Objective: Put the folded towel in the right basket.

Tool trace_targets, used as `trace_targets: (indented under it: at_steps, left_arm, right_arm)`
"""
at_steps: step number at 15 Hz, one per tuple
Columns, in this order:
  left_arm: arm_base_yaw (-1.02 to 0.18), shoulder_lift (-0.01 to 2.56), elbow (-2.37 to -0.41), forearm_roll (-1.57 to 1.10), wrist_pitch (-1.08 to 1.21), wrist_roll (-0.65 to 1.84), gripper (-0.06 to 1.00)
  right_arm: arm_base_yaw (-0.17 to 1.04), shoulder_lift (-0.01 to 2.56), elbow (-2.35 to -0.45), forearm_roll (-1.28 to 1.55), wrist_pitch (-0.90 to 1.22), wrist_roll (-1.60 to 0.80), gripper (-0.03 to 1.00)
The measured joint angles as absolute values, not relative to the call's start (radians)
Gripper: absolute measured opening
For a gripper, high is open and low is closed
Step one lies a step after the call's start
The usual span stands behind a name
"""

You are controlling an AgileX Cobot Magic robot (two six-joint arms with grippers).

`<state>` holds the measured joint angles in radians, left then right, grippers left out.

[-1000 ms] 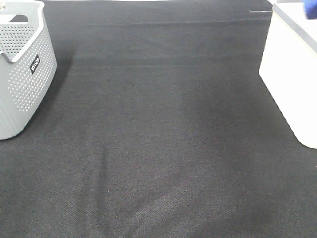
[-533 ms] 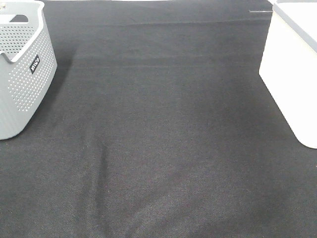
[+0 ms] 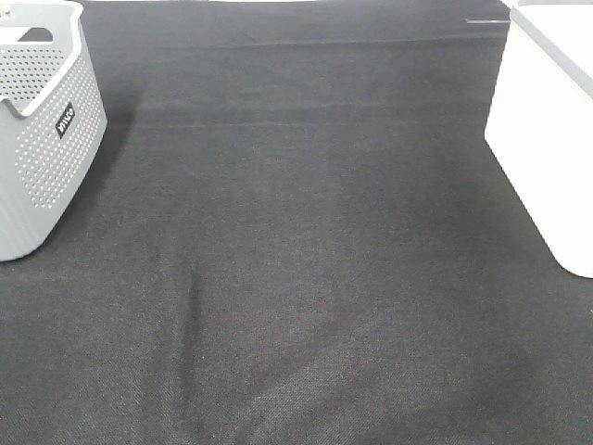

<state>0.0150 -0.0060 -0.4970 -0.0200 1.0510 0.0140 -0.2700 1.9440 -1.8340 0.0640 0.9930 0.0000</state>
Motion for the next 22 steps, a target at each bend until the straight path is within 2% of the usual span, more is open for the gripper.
trace_targets:
  at_steps: [5,9,14,18,21,22]
  left_arm:
    - [0.015,-0.006,-0.497,-0.020,1.051,0.014,0.99]
    - [0.015,-0.006,-0.497,-0.020,1.051,0.014,0.99]
    - [0.015,-0.006,-0.497,-0.020,1.051,0.014,0.99]
    - [0.015,-0.006,-0.497,-0.020,1.051,0.014,0.99]
    - [0.015,-0.006,-0.497,-0.020,1.051,0.014,0.99]
    - [0.015,-0.006,-0.497,-0.020,1.051,0.014,0.99]
  right_arm:
    - [-0.247,1.944,-1.958,0.057,1.206,0.000,0.96]
    - [-0.108,1.903,-1.980,0.053,1.211,0.000,0.96]
    - [0.008,1.785,-1.958,0.054,1.213,0.044,0.96]
    - [0.055,1.547,-1.754,0.089,1.213,0.048,0.96]
    - [0.055,1.325,-1.544,0.100,1.213,0.048,0.96]
    - [0.055,1.191,-1.416,0.085,1.214,0.048,0.96]
